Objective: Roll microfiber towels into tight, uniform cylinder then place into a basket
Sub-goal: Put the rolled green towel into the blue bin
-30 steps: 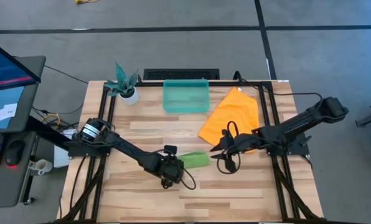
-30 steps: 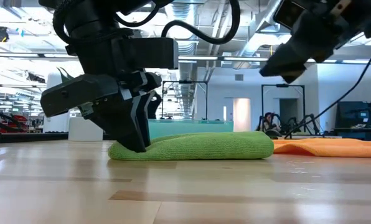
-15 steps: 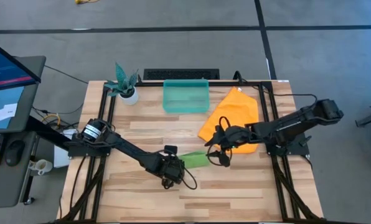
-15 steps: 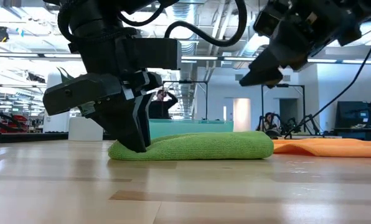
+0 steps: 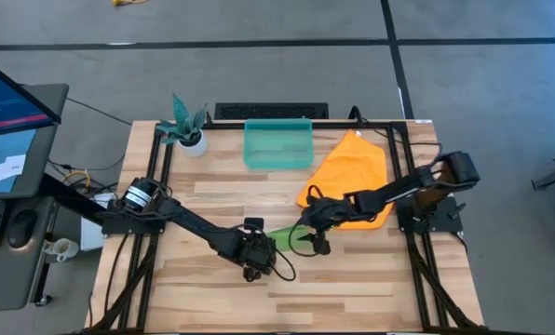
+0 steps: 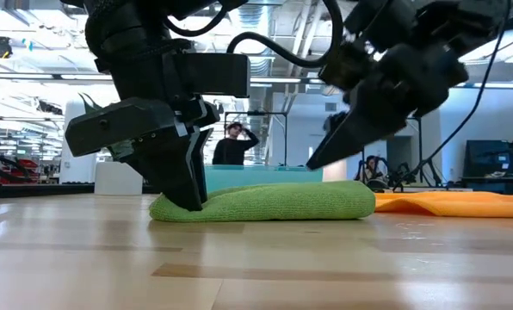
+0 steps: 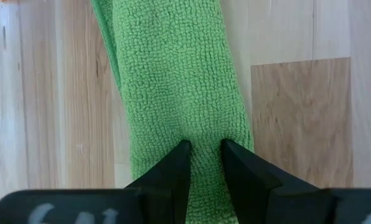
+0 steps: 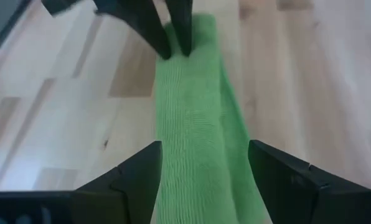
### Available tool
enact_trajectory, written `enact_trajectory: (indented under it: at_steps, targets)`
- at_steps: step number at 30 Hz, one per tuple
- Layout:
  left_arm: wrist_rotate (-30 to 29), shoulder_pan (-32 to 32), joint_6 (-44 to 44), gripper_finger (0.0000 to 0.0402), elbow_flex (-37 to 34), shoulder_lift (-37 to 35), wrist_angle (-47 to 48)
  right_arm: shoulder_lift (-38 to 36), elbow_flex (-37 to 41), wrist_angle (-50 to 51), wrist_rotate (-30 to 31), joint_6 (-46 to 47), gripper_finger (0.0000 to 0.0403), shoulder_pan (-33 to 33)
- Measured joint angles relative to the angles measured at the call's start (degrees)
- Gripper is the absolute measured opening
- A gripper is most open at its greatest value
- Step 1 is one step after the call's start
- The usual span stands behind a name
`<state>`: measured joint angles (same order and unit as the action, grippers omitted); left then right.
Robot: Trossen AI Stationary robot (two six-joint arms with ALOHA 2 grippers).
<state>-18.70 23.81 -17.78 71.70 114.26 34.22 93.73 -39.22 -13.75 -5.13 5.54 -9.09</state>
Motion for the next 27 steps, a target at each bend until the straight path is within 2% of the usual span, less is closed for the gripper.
enact_trajectory:
  at_steps: [7, 17, 22, 27]
  targets:
    - [0.03, 0.0, -0.05, 0.0088, 0.04, 0.0, 0.55, 6.87, -3.4, 2.16, -1.04, 0.86, 0.0263, 0.26]
    - [0.08, 0.02, -0.78, 0.0088, 0.04, 0.0, 0.97, 10.25, -7.36, 11.3, -1.05, 1.96, 0.0259, 0.71]
    - [-0.05, 0.07, -0.35, 0.0088, 0.04, 0.01, 1.09, 10.25, -7.47, 13.14, -1.04, 3.3, 0.0242, 0.73]
    - [-3.7, 1.34, 0.64, 0.0088, 1.78, 0.36, 3.56, 10.27, -7.43, 13.67, -1.02, 3.19, 0.0213, 0.52]
